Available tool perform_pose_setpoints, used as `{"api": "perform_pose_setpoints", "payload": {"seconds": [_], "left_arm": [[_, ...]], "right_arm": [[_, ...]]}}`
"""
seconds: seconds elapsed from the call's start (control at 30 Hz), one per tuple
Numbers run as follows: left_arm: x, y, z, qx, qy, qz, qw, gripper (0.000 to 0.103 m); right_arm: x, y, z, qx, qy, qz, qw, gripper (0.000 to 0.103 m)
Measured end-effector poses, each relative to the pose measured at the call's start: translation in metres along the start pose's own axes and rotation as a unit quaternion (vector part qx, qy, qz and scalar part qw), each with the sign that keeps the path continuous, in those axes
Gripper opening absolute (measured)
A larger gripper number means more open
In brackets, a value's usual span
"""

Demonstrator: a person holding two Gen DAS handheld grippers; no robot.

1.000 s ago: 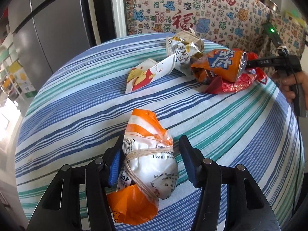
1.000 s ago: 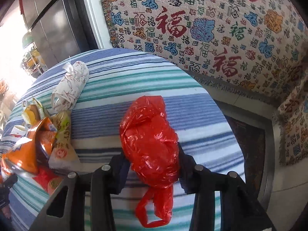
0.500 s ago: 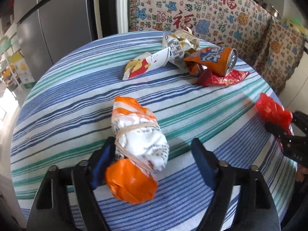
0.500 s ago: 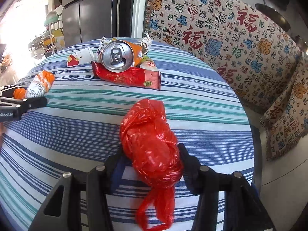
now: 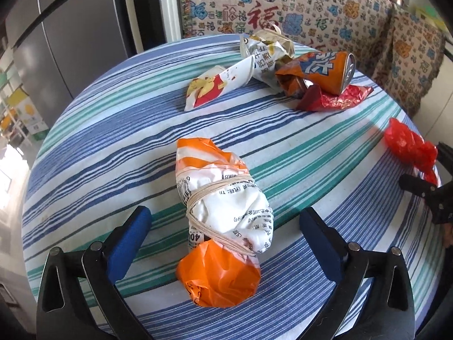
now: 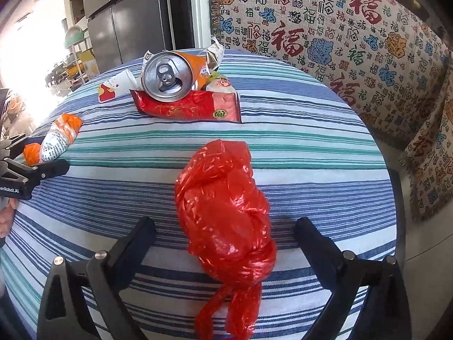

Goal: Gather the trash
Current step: 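Grasp the orange-and-white wrapped bundle with the left tool while the right tool grasps the red plastic bag, then carry the bundle and red bag over the blue wastebasket and release both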

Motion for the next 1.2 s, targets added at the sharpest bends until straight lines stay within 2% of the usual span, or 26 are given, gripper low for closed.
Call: {"api": "perform_pose_setpoints", "payload": {"seconds": [0.3,0.63,0.67,0.7,0.73,0.77,0.8,0.83,0.87,1.03,1.2], "left_arm": [[-0.004,0.001,-0.004,-0.008,0.004,0.003,1.0000,0.103],[-0.004,0.000,-0.004,-0.009,0.004,0.004,0.9999,0.103],[-0.004,0.000,-0.003,-0.009,0.004,0.004,0.9999,0.103],[-0.003,0.000,-0.003,-0.009,0.002,0.002,1.0000,0.102],[-0.001,0.000,-0.002,-0.010,0.000,0.003,1.0000,0.098],[0.001,-0.001,-0.002,-0.011,-0.005,0.005,0.9999,0.093],[0.004,-0.002,-0.003,-0.014,-0.010,0.008,0.9998,0.079],[0.006,-0.004,-0.003,-0.017,-0.013,0.012,0.9997,0.059],[0.009,-0.004,-0.005,-0.018,-0.016,0.014,0.9996,0.049],[0.015,-0.008,-0.009,-0.010,-0.024,0.023,0.9994,0.049],[0.041,-0.035,-0.018,-0.006,-0.046,0.067,0.9967,0.049]], "right_arm": [[-0.002,0.001,0.002,0.028,0.020,-0.027,0.999,0.102],[-0.002,0.001,0.002,0.027,0.009,-0.021,0.999,0.100],[-0.002,0.000,0.001,0.024,0.011,-0.019,0.999,0.098],[-0.001,-0.001,0.001,0.021,0.011,-0.016,1.000,0.086],[0.002,-0.003,-0.001,0.017,0.008,-0.013,1.000,0.075],[0.005,-0.004,-0.004,0.013,0.003,-0.013,1.000,0.054],[0.006,-0.005,-0.005,0.008,0.001,-0.021,1.000,0.047],[0.008,-0.006,-0.006,0.001,-0.001,-0.023,1.000,0.046],[0.009,-0.007,-0.006,-0.004,-0.002,-0.022,1.000,0.045],[0.029,-0.009,-0.011,-0.004,-0.019,-0.018,1.000,0.044],[0.055,-0.025,-0.008,-0.026,-0.033,-0.009,0.999,0.044]]}}
Point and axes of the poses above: each gripper's, at about its wrist camera, not at the fingertips, and x roughly against the way its jaws point, y to its left, z to its underside, the point moved 10 cm from there along -x, roughly the way its jaws point, and after that the axes turned 14 degrees about x, right-handed, at the moved point
